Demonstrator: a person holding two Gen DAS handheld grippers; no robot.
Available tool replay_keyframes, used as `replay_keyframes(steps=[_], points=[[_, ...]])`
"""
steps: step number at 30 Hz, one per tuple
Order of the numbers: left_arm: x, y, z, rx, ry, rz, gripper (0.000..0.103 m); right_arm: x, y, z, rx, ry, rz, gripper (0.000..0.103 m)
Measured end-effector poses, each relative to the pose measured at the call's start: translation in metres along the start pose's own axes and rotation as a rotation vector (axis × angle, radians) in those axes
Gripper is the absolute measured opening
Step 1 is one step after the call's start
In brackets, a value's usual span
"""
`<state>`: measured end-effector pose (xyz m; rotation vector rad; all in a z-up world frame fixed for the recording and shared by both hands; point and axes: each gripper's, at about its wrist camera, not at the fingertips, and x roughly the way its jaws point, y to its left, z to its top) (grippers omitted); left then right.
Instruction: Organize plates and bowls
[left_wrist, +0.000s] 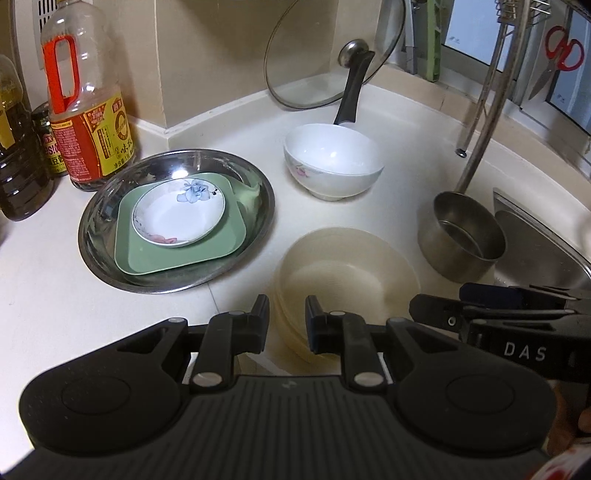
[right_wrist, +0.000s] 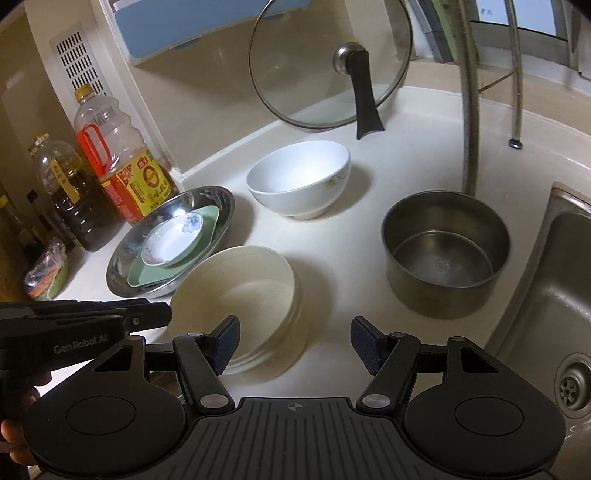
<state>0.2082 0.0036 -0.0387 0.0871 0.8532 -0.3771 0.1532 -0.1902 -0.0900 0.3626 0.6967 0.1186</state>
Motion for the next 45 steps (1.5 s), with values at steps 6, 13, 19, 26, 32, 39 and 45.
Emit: replay_keyframes(steps=[6,13,19,26,32,39,45], points=[[0.015,0.003,0.005,0.001,0.023,0.014,0.018,0.015,0.001,0.002,-0.005,0.011,0.002,0.055],[0.028,0.004,0.006,0.0,0.048,0.007,0.018,0.026,0.001,0.001,-0.007,0.024,0.001,0.036],[0.032,0.002,0.004,0.002,0.058,-0.013,0.016,0.026,0.003,0.0,-0.009,0.018,0.013,0.024],[0.03,-0.002,0.004,0.014,0.054,-0.012,0.015,0.025,0.003,0.0,-0.024,0.013,0.0,0.022],[0.024,-0.005,0.006,0.018,0.032,-0.016,0.015,0.018,0.003,0.004,-0.038,-0.016,-0.006,0.019],[0.018,-0.011,0.016,0.026,-0.004,-0.016,0.015,0.016,0.001,0.012,-0.039,-0.034,-0.009,0.019],[0.021,-0.017,0.033,0.041,-0.041,-0.014,0.015,0.015,0.001,0.028,-0.048,-0.074,-0.022,0.018]])
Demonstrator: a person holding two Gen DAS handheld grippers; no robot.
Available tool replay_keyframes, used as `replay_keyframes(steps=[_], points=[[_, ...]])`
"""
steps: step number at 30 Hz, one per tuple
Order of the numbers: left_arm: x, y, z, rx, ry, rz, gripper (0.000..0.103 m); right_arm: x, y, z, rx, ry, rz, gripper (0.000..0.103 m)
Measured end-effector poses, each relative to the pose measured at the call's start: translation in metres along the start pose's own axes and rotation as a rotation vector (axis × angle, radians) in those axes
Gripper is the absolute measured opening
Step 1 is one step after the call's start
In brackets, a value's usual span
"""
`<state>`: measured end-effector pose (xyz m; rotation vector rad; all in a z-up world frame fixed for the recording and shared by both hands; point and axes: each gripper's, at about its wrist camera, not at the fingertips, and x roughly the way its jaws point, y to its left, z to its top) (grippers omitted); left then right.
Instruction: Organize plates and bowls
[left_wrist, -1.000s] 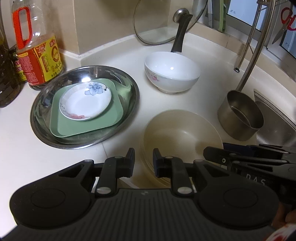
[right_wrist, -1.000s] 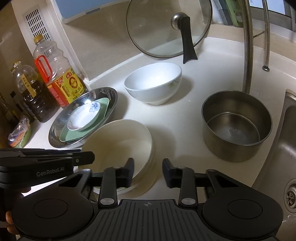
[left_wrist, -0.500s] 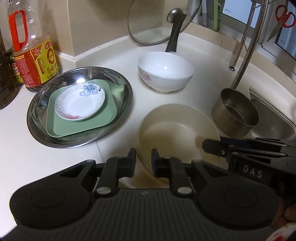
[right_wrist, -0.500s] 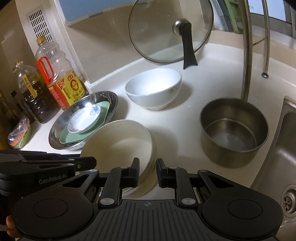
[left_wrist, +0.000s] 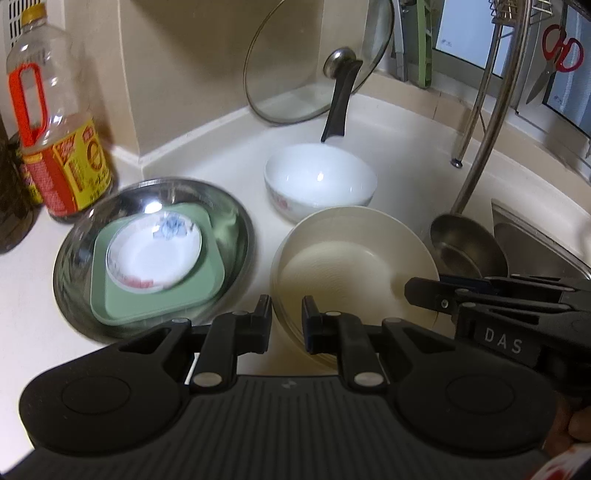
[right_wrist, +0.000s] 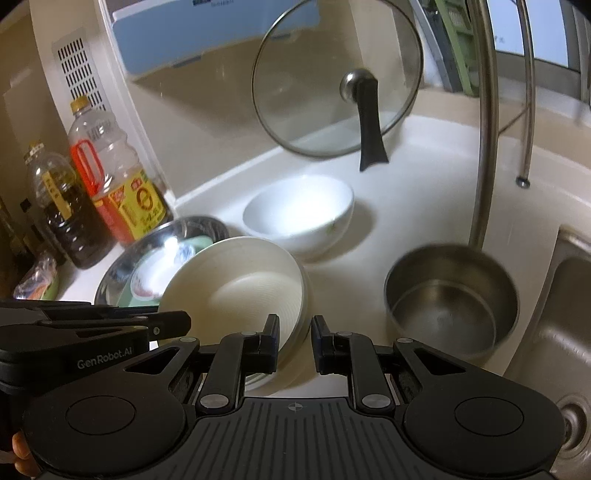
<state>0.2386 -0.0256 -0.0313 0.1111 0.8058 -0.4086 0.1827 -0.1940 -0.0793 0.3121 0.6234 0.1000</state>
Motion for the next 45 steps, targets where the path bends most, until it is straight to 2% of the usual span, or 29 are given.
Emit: replay_keyframes(steps=[16,23,31,45], points=[[0.021,-0.003,0.062,0.02,-0.092,-0.025,0.015,0.017,-0.008,0.058,0.007,-0.092,-0.049,0.017],[0.041,0.007,0.093,-0.005,-0.087,-0.045,0.015,0.035,-0.012,0.094,-0.003,-0.108,-0.061,0.017],[0.066,0.021,0.122,-0.035,-0.055,-0.068,0.015,0.063,-0.02,0.124,0.02,-0.072,-0.064,0.017],[0.095,0.027,0.128,-0.041,0.037,-0.087,0.015,0.092,-0.035,0.127,0.113,0.037,-0.07,0.017]])
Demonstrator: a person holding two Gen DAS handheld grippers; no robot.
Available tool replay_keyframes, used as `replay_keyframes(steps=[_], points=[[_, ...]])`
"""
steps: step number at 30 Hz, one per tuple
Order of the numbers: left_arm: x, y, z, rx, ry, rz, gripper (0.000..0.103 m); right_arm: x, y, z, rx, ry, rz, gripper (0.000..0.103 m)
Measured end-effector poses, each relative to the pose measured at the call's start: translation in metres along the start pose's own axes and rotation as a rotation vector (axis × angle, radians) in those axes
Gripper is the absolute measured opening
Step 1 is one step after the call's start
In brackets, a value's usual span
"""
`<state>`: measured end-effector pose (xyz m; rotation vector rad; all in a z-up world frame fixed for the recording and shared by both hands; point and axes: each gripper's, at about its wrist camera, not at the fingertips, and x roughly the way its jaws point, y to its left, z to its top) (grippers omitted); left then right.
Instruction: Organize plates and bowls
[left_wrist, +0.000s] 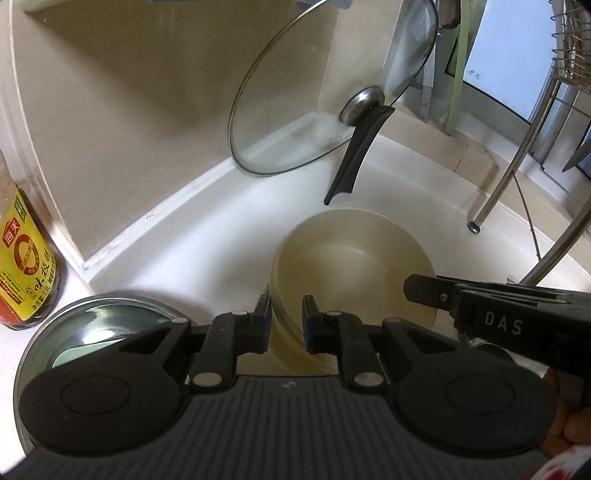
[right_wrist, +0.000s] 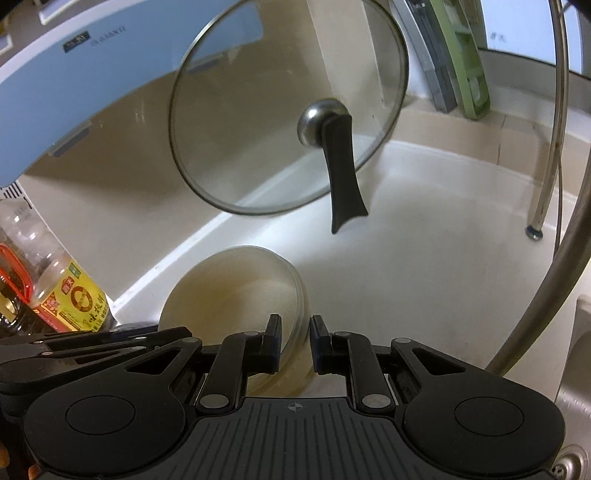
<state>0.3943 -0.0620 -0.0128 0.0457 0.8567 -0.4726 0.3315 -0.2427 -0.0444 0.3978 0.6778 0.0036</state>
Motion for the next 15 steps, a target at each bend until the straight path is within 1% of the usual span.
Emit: replay_keyframes(steps=[10,15], points=[[0.009,0.002,-0.001,-0.01,0.038,-0.003,0.015,0.01,-0.003,-0.002,0.029,0.041,-0.006,0.017],[0.009,0.003,-0.003,-0.016,0.042,-0.004,0.015,0.012,-0.003,-0.002,0.038,0.049,-0.003,0.017]])
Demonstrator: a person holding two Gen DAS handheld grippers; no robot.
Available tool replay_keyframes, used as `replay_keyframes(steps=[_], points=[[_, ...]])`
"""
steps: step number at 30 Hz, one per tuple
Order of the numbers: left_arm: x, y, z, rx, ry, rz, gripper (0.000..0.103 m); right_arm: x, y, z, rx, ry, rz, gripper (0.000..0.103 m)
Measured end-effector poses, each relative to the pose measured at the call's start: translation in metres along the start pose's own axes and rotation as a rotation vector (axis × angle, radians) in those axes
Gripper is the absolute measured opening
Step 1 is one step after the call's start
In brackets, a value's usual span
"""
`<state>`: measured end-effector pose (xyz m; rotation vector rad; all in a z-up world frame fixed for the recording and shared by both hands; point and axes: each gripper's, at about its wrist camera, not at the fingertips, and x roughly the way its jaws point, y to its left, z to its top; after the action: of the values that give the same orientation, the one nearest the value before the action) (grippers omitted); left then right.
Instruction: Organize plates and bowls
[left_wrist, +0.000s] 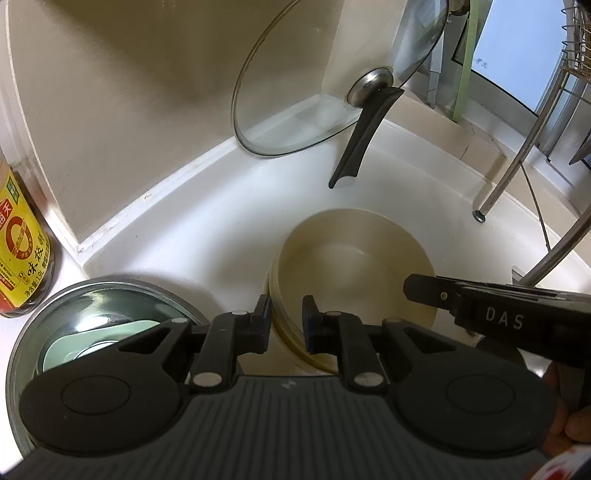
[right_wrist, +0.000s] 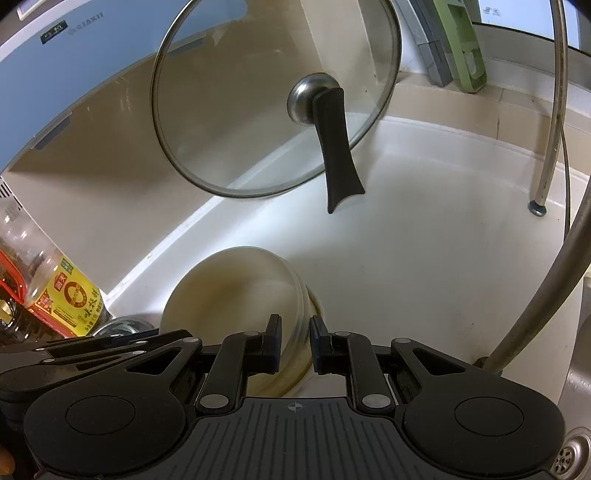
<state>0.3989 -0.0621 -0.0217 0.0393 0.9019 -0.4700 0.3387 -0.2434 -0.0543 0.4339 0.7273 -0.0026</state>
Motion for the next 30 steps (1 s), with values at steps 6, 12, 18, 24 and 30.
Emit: replay_keyframes(steps=[6,12,18,24,30], points=[[-0.001,0.001,-0.001,0.002,-0.001,-0.011,0.015,0.001,0.003,-0.001,-0.018,0.01,-0.023,0.017],[-0.01,-0.004,-0.003,0.022,-0.025,-0.001,0.016,-0.006,0.003,-0.004,-0.037,-0.01,-0.028,0.032],[-0.029,-0.01,-0.008,0.037,-0.065,0.001,0.018,-0.028,-0.003,-0.01,-0.035,-0.049,-0.015,0.047],[-0.057,-0.016,-0.025,0.069,-0.104,0.017,0.019,-0.061,-0.007,-0.022,-0.035,-0.085,0.013,0.051],[-0.085,-0.025,-0.052,0.095,-0.112,0.025,0.019,-0.096,-0.015,-0.043,-0.021,-0.104,0.032,0.055]])
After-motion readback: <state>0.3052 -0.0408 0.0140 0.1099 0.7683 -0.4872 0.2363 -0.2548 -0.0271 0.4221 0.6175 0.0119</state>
